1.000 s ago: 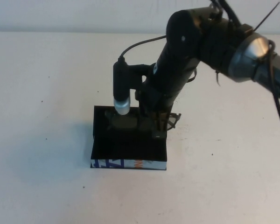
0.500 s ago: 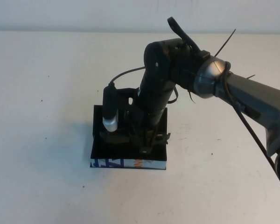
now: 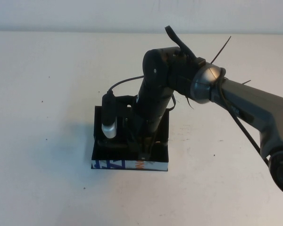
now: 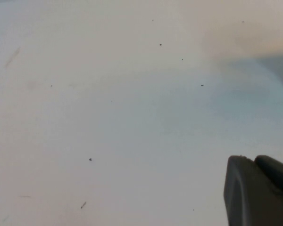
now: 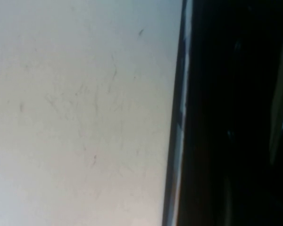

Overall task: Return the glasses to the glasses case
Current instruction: Place the glasses in the glasses case

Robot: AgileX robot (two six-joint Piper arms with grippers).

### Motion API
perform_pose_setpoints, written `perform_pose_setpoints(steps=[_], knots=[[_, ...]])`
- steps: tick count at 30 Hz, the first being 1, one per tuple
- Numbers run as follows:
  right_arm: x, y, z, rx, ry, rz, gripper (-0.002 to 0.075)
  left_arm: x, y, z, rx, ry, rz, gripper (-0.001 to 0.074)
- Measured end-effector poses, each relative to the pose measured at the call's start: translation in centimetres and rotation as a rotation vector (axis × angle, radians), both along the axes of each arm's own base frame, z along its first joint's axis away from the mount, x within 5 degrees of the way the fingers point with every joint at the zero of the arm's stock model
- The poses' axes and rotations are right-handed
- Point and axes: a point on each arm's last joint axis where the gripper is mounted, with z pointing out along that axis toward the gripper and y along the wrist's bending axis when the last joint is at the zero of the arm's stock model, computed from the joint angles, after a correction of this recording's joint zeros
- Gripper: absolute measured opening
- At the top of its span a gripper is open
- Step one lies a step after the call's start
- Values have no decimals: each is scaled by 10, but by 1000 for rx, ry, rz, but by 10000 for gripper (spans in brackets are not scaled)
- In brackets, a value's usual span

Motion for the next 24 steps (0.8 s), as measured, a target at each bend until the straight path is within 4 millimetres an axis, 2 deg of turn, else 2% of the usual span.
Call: perform_pose_setpoints(steps=[24], knots=[[-3, 4, 0, 11, 9, 6, 75, 0, 0, 0, 0, 0, 0, -2]])
